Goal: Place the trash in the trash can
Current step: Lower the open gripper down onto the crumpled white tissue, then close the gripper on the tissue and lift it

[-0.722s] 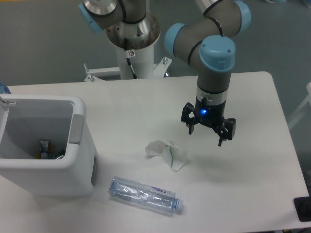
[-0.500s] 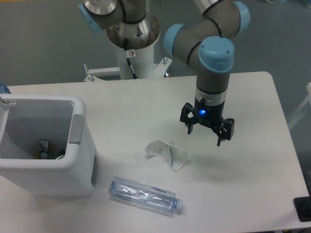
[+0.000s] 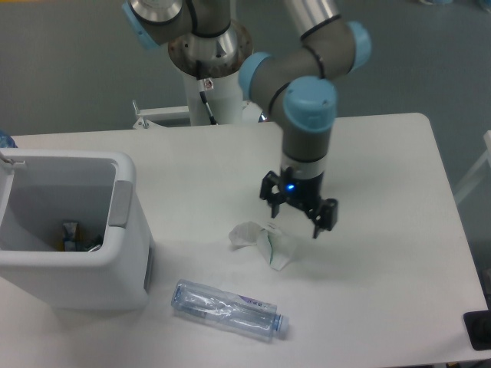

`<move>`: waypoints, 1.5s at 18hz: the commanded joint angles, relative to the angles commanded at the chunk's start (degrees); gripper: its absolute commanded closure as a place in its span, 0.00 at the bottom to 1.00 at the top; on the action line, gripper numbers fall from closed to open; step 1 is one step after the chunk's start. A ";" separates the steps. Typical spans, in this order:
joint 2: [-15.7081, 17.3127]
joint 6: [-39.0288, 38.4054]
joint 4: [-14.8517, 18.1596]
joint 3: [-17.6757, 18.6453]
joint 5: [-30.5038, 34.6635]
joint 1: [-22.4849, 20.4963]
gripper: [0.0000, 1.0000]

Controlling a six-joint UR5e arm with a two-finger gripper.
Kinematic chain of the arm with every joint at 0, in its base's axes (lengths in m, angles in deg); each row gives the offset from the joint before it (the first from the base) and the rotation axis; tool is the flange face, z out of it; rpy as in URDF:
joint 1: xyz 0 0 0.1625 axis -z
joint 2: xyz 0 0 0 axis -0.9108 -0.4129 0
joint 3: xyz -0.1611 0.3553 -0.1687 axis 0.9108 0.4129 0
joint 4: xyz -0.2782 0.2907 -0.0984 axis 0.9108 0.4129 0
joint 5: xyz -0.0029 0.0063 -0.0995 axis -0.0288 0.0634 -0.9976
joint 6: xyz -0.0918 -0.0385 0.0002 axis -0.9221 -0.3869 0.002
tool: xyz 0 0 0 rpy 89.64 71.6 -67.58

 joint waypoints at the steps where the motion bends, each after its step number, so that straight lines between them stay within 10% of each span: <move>1: -0.44 1.57 0.09 0.70 0.00 0.00 0.00; 6: -3.42 6.07 0.09 0.54 -0.09 0.70 0.00; 10: -3.96 6.07 2.19 0.27 0.18 0.97 0.79; 12: -3.78 5.98 3.51 -0.78 0.18 0.88 1.00; 27: -1.06 5.37 4.13 -5.17 -0.35 0.35 1.00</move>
